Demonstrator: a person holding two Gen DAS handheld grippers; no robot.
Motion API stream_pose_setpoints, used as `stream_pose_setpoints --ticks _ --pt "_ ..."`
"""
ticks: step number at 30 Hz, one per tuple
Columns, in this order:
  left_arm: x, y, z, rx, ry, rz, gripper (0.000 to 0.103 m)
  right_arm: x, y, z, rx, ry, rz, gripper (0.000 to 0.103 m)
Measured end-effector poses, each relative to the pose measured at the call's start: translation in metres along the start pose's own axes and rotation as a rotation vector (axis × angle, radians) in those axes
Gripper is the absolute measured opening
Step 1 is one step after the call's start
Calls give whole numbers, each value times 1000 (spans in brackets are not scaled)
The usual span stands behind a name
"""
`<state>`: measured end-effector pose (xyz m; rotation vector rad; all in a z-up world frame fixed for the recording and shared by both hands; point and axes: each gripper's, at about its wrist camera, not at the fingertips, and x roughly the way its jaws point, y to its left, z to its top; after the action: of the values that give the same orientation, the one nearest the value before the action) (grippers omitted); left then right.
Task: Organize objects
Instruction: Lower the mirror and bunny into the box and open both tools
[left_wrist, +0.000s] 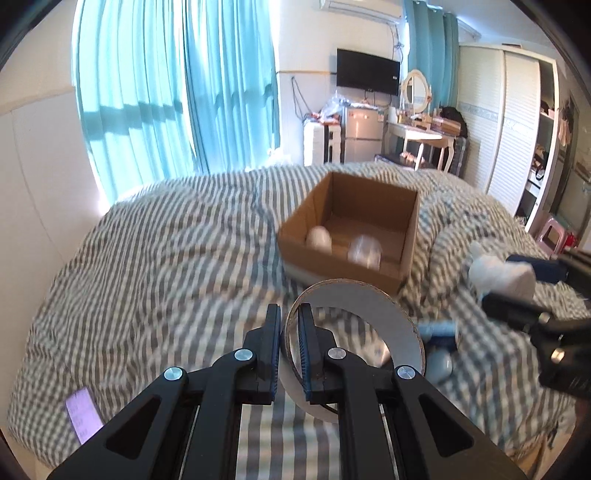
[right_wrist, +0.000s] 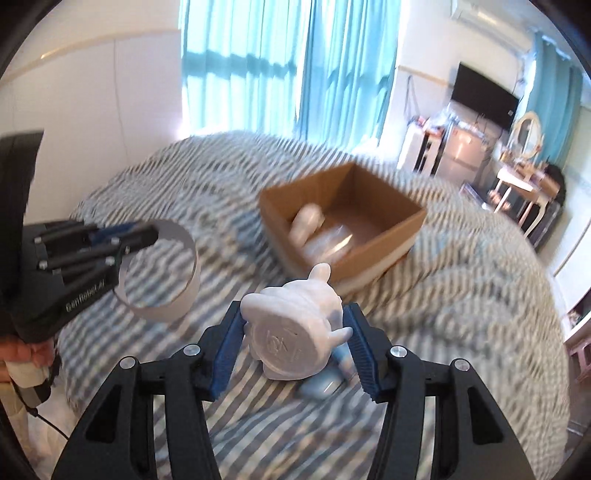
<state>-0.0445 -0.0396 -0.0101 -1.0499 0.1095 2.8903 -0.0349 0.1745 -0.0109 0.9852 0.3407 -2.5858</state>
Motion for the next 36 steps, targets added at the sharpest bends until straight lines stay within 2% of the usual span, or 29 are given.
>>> stream_pose_setpoints --ticks 9,17,21,27,31,36 --pt "50 -9 91 44 -31 7 9 18 -50 81 24 -80 -22 55" --pt "123 -26 154 90 -20 2 9 81 -96 140 51 -64 -15 55" --pt "174 -38 164 122 26 -16 9 131 -113 152 60 -9 4 55" --pt "245 -57 153 196 126 -11 9 190 -136 148 66 71 23 55" --pt "271 -60 148 199 162 -23 9 217 -145 142 57 106 30 55" --pt "278 -61 148 207 154 -34 9 230 -147 132 63 106 60 54"
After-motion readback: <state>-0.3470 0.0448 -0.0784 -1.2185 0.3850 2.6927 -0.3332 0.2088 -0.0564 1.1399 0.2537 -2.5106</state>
